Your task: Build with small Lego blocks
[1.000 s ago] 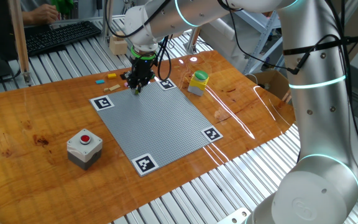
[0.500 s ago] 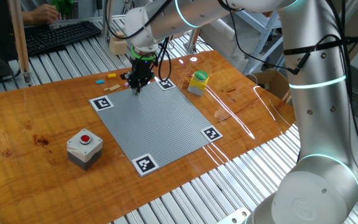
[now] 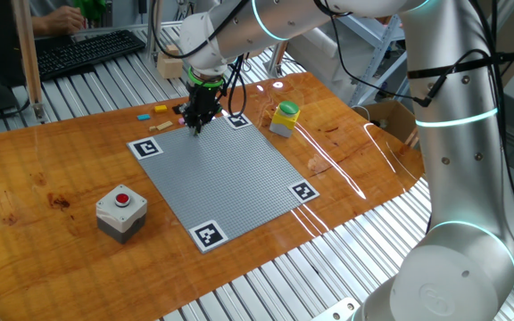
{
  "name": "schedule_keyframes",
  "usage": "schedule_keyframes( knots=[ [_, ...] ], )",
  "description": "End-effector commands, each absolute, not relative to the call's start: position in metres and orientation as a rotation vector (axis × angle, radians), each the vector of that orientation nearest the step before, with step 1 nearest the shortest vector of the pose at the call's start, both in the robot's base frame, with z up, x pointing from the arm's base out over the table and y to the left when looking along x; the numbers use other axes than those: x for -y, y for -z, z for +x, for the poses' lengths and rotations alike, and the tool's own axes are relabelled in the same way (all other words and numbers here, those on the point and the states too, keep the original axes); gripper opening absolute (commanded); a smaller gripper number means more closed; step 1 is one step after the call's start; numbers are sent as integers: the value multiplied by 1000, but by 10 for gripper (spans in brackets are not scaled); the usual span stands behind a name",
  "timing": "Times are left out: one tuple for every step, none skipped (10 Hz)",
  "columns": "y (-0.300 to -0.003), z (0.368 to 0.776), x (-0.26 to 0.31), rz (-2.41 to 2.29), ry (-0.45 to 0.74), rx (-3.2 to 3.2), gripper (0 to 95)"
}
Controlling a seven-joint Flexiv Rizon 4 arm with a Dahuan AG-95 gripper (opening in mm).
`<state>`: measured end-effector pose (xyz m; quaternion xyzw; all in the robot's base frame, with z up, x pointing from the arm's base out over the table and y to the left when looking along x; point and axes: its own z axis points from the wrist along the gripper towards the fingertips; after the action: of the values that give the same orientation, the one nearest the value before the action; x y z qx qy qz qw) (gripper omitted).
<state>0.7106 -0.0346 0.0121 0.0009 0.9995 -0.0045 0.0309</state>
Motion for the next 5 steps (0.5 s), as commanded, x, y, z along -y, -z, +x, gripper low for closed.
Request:
schedule_keyframes(
  knots=[
    [-12, 711, 35, 1, 8, -3086, 0],
    [-13, 711, 35, 0, 3, -3087, 0],
    [-13, 711, 35, -5, 4, -3090, 0],
    [-13, 711, 35, -5, 2, -3089, 0],
    [-13, 711, 35, -9, 1, -3090, 0]
  ],
)
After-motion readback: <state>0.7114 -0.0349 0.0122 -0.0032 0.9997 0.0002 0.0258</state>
